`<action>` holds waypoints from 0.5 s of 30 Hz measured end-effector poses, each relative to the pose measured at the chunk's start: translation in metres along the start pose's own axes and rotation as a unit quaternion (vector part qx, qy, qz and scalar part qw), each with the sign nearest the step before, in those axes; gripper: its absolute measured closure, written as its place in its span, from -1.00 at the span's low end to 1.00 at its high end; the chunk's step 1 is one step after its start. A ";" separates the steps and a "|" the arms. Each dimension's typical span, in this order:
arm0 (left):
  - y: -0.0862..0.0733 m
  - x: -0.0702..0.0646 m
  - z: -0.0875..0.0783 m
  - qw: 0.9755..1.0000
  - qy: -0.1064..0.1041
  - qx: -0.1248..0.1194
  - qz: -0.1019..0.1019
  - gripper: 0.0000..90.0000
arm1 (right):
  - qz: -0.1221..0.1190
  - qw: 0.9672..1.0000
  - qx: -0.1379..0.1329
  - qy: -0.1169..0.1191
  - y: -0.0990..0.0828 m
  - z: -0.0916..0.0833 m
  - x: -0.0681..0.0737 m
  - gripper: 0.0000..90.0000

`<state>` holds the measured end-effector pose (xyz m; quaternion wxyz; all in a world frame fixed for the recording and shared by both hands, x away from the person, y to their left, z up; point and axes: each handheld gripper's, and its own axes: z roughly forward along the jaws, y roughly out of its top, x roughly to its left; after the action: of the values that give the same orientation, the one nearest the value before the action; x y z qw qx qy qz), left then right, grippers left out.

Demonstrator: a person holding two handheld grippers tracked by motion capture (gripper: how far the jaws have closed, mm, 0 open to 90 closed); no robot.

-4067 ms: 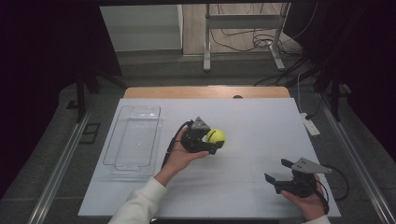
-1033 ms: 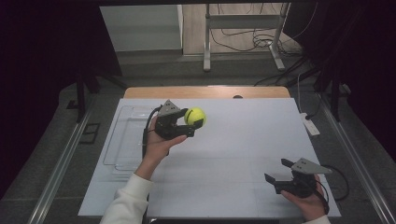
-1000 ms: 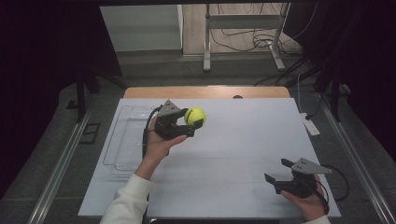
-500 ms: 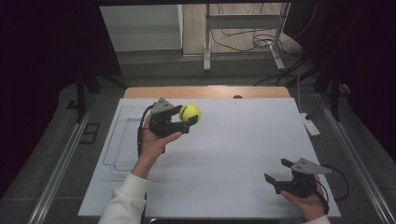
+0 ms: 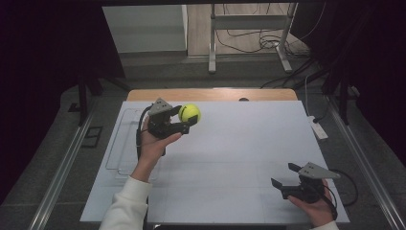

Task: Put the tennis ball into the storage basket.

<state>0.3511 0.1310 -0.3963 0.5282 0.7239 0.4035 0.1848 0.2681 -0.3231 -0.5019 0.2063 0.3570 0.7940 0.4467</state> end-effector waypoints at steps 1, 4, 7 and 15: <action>0.000 0.001 -0.001 1.000 0.002 -0.001 -0.001 -0.39 | 0.000 1.000 0.000 0.000 0.000 0.000 0.000 -0.75; 0.000 0.004 -0.003 1.000 0.006 -0.003 -0.003 -0.39 | 0.001 1.000 0.000 0.000 0.000 0.000 0.000 -0.75; 0.000 0.007 -0.004 1.000 0.011 -0.005 -0.007 -0.39 | 0.001 1.000 -0.001 0.000 0.000 0.000 0.000 -0.75; 0.000 0.016 -0.009 1.000 0.018 -0.010 -0.017 -0.39 | 0.001 1.000 0.000 0.000 0.000 0.000 0.000 -0.75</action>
<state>0.3547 0.1488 -0.3954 0.5312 0.7081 0.4234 0.1928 0.2680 -0.3228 -0.5016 0.2059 0.3576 0.7936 0.4471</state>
